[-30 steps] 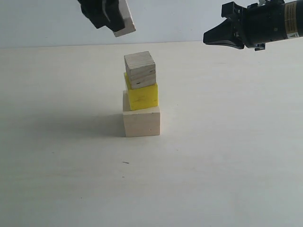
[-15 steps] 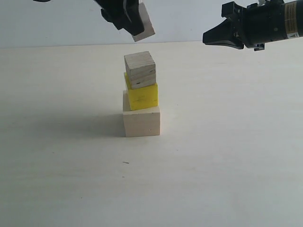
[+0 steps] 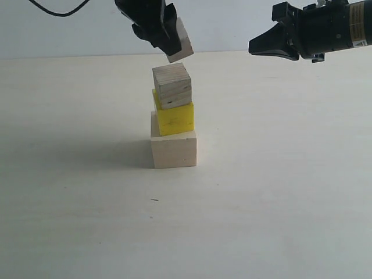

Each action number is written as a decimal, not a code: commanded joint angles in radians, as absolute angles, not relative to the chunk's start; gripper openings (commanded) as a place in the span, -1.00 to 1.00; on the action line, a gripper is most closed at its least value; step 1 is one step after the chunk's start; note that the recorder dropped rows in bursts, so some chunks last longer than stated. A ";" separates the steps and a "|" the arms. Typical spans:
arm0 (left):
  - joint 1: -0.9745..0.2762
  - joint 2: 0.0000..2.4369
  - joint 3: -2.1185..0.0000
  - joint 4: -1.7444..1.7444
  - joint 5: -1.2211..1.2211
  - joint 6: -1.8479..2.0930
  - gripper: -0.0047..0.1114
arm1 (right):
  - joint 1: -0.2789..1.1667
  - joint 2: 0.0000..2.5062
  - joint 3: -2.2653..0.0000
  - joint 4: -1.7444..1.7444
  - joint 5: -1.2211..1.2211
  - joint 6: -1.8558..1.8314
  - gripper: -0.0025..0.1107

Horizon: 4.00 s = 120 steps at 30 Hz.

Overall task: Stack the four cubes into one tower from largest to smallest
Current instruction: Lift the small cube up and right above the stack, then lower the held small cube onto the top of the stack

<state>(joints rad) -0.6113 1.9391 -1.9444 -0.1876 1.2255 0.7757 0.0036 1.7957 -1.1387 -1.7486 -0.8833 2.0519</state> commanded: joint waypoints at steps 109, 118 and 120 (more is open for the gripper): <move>-0.648 1.907 -1.863 -0.161 1.221 -0.628 -0.92 | -0.001 1.795 -1.141 -1.744 -0.931 2.041 -0.96; -0.648 1.908 -1.876 -0.135 1.221 -0.607 -0.92 | -0.001 1.795 -1.141 -1.744 -0.929 2.041 -0.96; -0.648 1.908 -1.876 -0.137 1.221 -0.600 -0.77 | -0.001 1.795 -1.141 -1.744 -0.929 2.041 -0.96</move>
